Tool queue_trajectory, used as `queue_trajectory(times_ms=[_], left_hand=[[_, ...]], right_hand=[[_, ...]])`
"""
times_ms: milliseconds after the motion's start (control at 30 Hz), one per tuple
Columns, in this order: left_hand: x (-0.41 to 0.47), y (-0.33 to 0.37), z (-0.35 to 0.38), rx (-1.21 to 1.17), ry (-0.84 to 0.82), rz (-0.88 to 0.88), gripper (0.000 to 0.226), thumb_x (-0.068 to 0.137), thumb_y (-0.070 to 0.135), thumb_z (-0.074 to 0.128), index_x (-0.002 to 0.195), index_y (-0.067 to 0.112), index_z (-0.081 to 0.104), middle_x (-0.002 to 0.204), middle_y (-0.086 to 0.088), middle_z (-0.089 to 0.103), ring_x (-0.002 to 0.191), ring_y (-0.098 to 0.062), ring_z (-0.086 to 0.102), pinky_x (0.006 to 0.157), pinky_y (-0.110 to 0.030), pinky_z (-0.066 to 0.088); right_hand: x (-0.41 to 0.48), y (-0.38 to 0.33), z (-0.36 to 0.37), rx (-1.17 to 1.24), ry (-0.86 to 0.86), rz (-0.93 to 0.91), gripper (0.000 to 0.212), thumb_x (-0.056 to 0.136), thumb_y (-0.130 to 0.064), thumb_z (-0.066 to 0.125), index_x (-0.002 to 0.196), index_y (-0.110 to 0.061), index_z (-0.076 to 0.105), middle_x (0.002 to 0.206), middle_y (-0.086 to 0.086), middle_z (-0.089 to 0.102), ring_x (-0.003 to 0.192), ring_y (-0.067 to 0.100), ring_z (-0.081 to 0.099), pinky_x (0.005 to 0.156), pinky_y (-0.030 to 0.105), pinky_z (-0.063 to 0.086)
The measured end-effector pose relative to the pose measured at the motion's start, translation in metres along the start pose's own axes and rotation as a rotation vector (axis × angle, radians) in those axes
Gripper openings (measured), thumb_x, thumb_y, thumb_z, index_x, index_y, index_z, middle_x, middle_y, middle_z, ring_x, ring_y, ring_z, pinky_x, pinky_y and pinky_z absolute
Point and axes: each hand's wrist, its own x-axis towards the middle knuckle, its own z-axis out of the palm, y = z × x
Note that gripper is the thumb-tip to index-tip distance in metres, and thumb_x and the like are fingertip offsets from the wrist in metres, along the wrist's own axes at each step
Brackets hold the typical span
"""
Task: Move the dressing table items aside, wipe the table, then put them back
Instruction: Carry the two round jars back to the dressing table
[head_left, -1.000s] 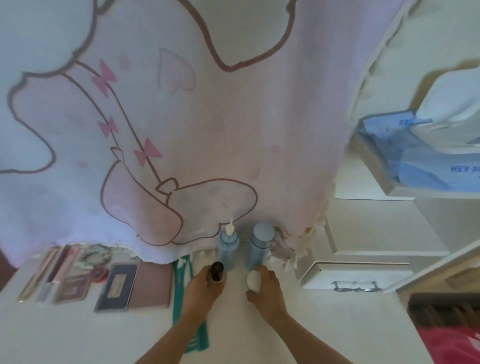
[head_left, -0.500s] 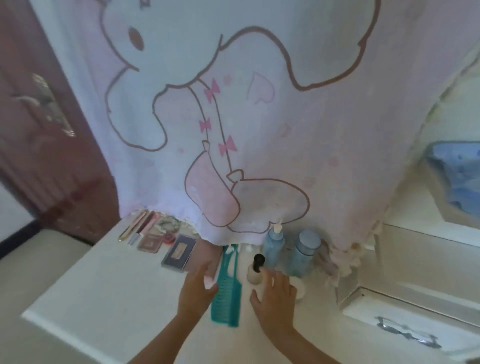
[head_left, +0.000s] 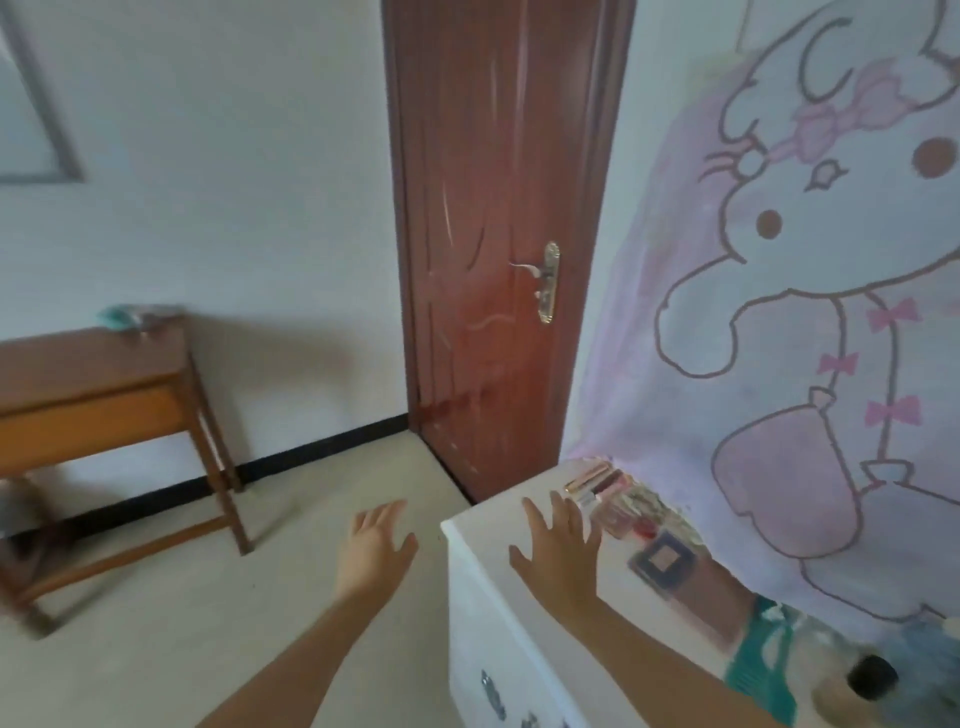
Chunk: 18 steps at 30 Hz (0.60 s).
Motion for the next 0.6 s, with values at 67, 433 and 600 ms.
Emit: queue_trajectory(times_ms=[67, 433, 600], left_hand=[[-0.003, -0.044, -0.048, 0.072, 0.073, -0.026, 0.051, 0.092, 0.029, 0.051, 0.14, 0.018, 0.038, 0.144, 0.001, 0.04, 0.136, -0.02, 0.026, 0.11, -0.033, 0.026], [-0.034, -0.229, -0.243, 0.187, 0.333, -0.374, 0.05, 0.093, 0.028, 0.048, 0.14, 0.021, 0.035, 0.148, 0.001, 0.033, 0.14, -0.022, 0.017, 0.113, -0.042, 0.021], [-0.016, -0.268, -0.269, 0.187, 0.377, -0.434, 0.049, 0.093, 0.029, 0.047, 0.14, 0.02, 0.036, 0.147, 0.0, 0.035, 0.139, -0.022, 0.019, 0.114, -0.043, 0.023]], right_hand=[[0.011, -0.059, -0.012, 0.044, -0.029, -0.071, 0.07, 0.053, -0.05, 0.081, 0.116, -0.024, 0.063, 0.126, 0.018, 0.058, 0.116, 0.033, 0.055, 0.089, 0.06, 0.043], [0.054, -0.317, -0.027, 0.178, -0.006, -0.459, 0.062, 0.09, -0.05, 0.044, 0.144, -0.029, 0.021, 0.155, 0.007, 0.013, 0.144, 0.023, 0.006, 0.112, 0.053, 0.008], [0.078, -0.371, -0.023, 0.161, -0.029, -0.525, 0.062, 0.091, -0.05, 0.043, 0.145, -0.029, 0.02, 0.155, 0.007, 0.011, 0.144, 0.023, 0.004, 0.113, 0.052, 0.008]])
